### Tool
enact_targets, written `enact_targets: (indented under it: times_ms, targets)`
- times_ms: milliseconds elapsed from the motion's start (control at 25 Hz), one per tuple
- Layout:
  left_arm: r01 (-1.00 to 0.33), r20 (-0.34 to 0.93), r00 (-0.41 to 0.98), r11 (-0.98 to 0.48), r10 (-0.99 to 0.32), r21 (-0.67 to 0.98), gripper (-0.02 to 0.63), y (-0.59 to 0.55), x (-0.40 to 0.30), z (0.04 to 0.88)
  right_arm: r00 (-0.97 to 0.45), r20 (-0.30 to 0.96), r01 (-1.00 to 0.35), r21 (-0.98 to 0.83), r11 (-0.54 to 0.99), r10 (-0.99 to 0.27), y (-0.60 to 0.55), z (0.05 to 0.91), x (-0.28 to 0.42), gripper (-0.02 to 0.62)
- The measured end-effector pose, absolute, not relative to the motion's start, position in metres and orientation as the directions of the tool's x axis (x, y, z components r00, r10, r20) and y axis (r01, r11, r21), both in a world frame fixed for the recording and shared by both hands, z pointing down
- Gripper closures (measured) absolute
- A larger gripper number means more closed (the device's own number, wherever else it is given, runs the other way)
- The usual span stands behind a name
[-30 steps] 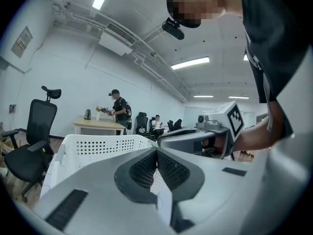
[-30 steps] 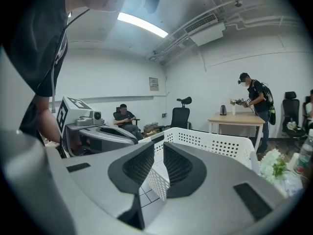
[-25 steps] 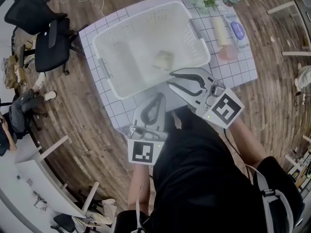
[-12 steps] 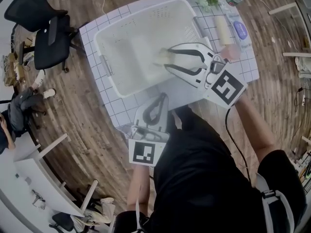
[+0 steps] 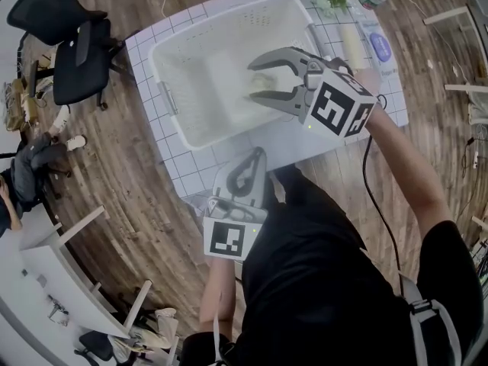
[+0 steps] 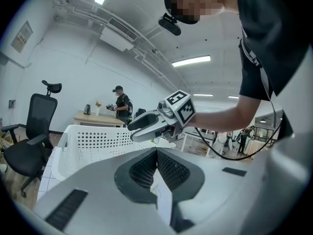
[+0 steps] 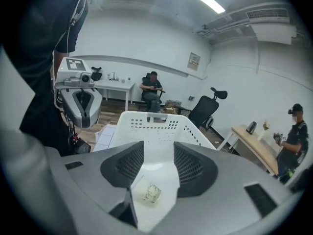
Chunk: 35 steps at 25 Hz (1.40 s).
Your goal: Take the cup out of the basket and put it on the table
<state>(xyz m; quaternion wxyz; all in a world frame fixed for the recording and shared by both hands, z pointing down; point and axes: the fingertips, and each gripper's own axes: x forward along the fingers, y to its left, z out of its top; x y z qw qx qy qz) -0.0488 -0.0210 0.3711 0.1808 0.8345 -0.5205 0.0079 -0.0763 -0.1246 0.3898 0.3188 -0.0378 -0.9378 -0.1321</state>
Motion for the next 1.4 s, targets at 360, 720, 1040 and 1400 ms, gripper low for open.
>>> enact_targets:
  times_ms: [360,720,1040,1400]
  targets:
    - [-0.872,0.212,0.456,-0.386,-0.865,0.302,0.597,-0.02,-0.05,0.373,-0.662,0.742,0.359,0.197,0.912,0.1,-0.136,0.43,-0.076,0.393]
    - [-0.875,0.228,0.451,-0.378,-0.863,0.302,0.597,-0.02,-0.053,0.376,-0.489,0.85,0.538,0.114,0.835,0.199,-0.142,0.47,-0.071,0.373]
    - [-0.878,0.237,0.443,-0.365,-0.865,0.31,0.597,-0.022,-0.058,0.382,-0.336,0.921,0.661,0.081,0.746,0.198,-0.138,0.514,-0.065,0.359]
    - [-0.877,0.242,0.444,-0.363,-0.863,0.317,0.597,-0.029,-0.062,0.385,-0.159,0.979,0.841,0.067,0.536,0.127,-0.131,0.554,-0.052,0.348]
